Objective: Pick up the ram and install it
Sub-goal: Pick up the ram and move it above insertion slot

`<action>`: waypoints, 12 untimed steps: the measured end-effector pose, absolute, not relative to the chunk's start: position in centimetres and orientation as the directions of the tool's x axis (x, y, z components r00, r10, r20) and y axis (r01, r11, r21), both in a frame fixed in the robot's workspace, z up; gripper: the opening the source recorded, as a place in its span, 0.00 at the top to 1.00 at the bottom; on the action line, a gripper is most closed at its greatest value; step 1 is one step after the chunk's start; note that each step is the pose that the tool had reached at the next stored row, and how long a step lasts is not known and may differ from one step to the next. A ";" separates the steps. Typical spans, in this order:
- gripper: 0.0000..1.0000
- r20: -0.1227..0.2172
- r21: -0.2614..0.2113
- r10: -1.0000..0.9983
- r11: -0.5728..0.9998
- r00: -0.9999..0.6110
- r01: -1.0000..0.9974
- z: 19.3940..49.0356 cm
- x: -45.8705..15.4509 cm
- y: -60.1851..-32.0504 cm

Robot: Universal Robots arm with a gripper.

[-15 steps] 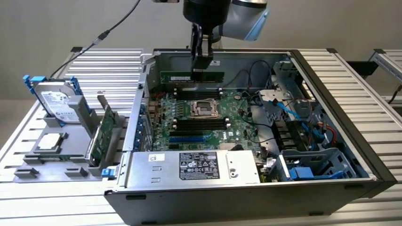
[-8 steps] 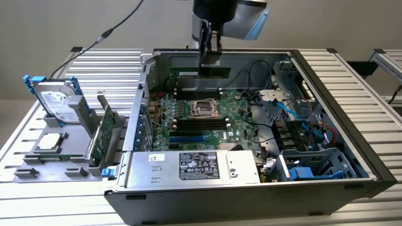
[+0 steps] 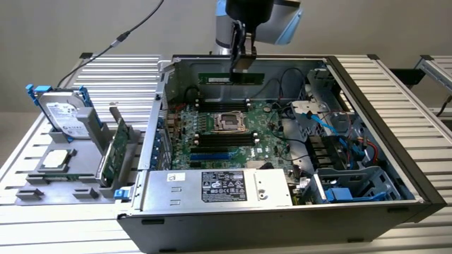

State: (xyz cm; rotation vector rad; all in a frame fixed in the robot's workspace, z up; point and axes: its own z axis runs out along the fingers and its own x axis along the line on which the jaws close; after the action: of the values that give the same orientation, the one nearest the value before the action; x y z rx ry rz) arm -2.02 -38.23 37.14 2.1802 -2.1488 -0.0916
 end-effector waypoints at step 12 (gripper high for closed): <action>0.86 0.023 0.095 -1.000 -0.003 0.005 -0.995 36.4 -1.8 -37.0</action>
State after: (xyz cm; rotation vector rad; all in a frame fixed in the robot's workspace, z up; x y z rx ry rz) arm -1.77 -36.96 36.40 2.1654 -2.1570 -0.0779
